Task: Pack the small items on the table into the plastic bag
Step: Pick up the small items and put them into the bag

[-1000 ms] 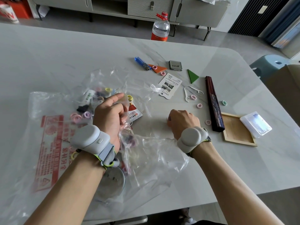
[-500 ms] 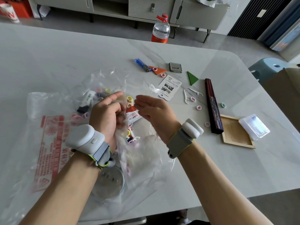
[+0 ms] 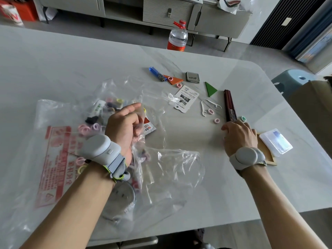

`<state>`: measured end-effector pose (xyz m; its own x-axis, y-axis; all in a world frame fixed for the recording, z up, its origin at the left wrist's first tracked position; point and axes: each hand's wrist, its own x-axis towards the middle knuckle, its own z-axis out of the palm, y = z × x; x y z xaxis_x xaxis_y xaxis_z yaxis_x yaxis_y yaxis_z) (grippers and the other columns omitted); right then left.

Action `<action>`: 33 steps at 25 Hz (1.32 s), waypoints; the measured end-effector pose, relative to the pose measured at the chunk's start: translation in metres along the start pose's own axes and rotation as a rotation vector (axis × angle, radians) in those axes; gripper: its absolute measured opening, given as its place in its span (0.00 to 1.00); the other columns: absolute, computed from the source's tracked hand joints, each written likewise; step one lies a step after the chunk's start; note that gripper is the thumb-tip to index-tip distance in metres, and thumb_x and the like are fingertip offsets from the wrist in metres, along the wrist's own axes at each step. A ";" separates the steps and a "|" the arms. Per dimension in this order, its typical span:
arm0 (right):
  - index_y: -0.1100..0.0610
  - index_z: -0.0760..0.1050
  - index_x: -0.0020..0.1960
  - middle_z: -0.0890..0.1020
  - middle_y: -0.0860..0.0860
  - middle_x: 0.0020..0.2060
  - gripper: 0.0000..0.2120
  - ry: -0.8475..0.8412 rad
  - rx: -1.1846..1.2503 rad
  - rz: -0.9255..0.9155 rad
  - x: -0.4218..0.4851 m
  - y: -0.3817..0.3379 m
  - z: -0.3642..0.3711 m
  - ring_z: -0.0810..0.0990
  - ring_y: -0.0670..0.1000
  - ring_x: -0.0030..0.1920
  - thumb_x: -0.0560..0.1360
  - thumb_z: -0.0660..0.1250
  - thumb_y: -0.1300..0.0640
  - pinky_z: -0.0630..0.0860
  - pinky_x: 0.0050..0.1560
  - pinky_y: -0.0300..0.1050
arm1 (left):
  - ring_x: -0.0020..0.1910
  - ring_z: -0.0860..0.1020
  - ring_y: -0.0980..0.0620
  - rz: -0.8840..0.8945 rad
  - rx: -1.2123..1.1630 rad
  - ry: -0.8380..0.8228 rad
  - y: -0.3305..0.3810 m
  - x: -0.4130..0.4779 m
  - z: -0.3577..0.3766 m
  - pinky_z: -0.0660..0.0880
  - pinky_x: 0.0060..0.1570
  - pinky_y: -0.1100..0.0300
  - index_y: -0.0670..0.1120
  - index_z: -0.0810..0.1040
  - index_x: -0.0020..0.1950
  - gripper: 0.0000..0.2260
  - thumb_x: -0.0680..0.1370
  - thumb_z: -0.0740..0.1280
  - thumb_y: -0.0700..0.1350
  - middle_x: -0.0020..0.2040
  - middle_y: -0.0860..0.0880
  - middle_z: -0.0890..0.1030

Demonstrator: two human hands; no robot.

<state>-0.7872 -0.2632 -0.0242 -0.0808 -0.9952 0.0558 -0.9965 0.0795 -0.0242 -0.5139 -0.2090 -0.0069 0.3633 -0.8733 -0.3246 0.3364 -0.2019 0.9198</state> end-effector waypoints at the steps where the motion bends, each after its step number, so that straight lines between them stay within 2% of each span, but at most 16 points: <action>1: 0.51 0.78 0.53 0.79 0.51 0.56 0.12 -0.033 -0.036 0.002 0.000 0.004 0.004 0.72 0.57 0.58 0.74 0.63 0.62 0.67 0.57 0.50 | 0.21 0.62 0.55 -0.005 0.011 -0.003 -0.001 0.000 0.001 0.54 0.26 0.62 0.46 0.78 0.55 0.22 0.70 0.54 0.30 0.29 0.48 0.69; 6: 0.51 0.78 0.45 0.82 0.51 0.49 0.07 0.011 -0.035 0.009 0.003 0.006 0.014 0.75 0.56 0.53 0.74 0.63 0.61 0.66 0.54 0.47 | 0.22 0.62 0.55 -0.013 0.018 -0.008 -0.004 -0.002 0.004 0.55 0.24 0.65 0.45 0.78 0.56 0.22 0.70 0.54 0.30 0.33 0.45 0.71; 8: 0.53 0.76 0.47 0.81 0.52 0.48 0.05 0.027 -0.013 -0.006 0.003 0.003 0.015 0.75 0.57 0.53 0.75 0.62 0.59 0.66 0.52 0.47 | 0.22 0.62 0.55 -0.013 0.002 -0.022 -0.004 -0.001 0.006 0.55 0.23 0.66 0.44 0.77 0.57 0.22 0.70 0.54 0.30 0.33 0.46 0.72; 11: 0.55 0.75 0.51 0.82 0.54 0.48 0.05 0.033 0.179 -0.002 0.006 -0.009 0.014 0.77 0.60 0.51 0.78 0.61 0.57 0.64 0.45 0.45 | 0.21 0.63 0.55 -0.010 -0.036 -0.024 -0.002 0.003 0.004 0.56 0.22 0.68 0.43 0.77 0.57 0.22 0.70 0.54 0.29 0.33 0.46 0.71; 14: 0.56 0.73 0.57 0.81 0.58 0.52 0.09 -0.038 0.267 0.095 0.041 -0.015 0.011 0.77 0.61 0.53 0.78 0.61 0.57 0.69 0.45 0.46 | 0.20 0.63 0.56 -0.011 -0.020 -0.027 -0.001 0.003 0.004 0.55 0.21 0.68 0.44 0.77 0.57 0.22 0.70 0.53 0.29 0.32 0.47 0.71; 16: 0.56 0.73 0.60 0.79 0.59 0.55 0.12 -0.098 0.197 0.165 0.062 -0.017 0.007 0.78 0.62 0.54 0.77 0.60 0.58 0.71 0.47 0.47 | 0.20 0.63 0.56 -0.018 -0.021 -0.044 -0.001 0.001 0.005 0.53 0.22 0.68 0.44 0.77 0.57 0.22 0.70 0.53 0.29 0.32 0.47 0.72; 19: 0.59 0.78 0.56 0.79 0.59 0.55 0.12 -0.168 0.018 0.158 0.077 -0.022 0.010 0.78 0.61 0.54 0.76 0.60 0.61 0.69 0.43 0.43 | 0.19 0.63 0.57 -0.026 -0.031 -0.045 -0.001 0.000 0.005 0.53 0.22 0.67 0.44 0.77 0.57 0.22 0.70 0.53 0.29 0.30 0.49 0.72; 25: 0.58 0.79 0.57 0.76 0.60 0.59 0.13 -0.273 -0.038 0.086 0.088 -0.020 0.018 0.76 0.61 0.59 0.75 0.66 0.56 0.70 0.49 0.43 | 0.19 0.63 0.58 -0.012 -0.048 -0.044 0.002 -0.001 0.000 0.54 0.20 0.69 0.42 0.76 0.58 0.21 0.72 0.53 0.28 0.32 0.47 0.73; 29: 0.55 0.76 0.54 0.80 0.58 0.52 0.09 -0.182 0.070 0.058 0.079 -0.018 0.024 0.77 0.61 0.53 0.76 0.62 0.56 0.68 0.45 0.43 | 0.18 0.63 0.58 -0.027 -0.083 -0.034 0.004 -0.002 0.002 0.55 0.18 0.71 0.41 0.76 0.58 0.21 0.72 0.53 0.27 0.32 0.46 0.72; 31: 0.54 0.71 0.57 0.76 0.56 0.45 0.10 -0.135 0.268 0.112 0.081 -0.017 0.025 0.74 0.58 0.46 0.76 0.62 0.57 0.67 0.45 0.46 | 0.17 0.62 0.58 -0.036 -0.088 -0.038 0.003 -0.002 0.003 0.55 0.18 0.71 0.41 0.76 0.58 0.21 0.72 0.53 0.27 0.32 0.46 0.71; 33: 0.56 0.68 0.61 0.72 0.52 0.38 0.14 -0.085 0.473 0.181 0.095 -0.018 0.020 0.72 0.55 0.45 0.76 0.61 0.60 0.67 0.43 0.47 | 0.18 0.62 0.58 -0.024 -0.085 -0.031 0.003 -0.001 0.002 0.55 0.18 0.71 0.42 0.76 0.58 0.21 0.72 0.53 0.27 0.32 0.46 0.71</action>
<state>-0.7761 -0.3607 -0.0380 -0.2299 -0.9706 -0.0715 -0.8474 0.2357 -0.4758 -0.5148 -0.2095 -0.0035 0.3281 -0.8821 -0.3381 0.4181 -0.1853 0.8893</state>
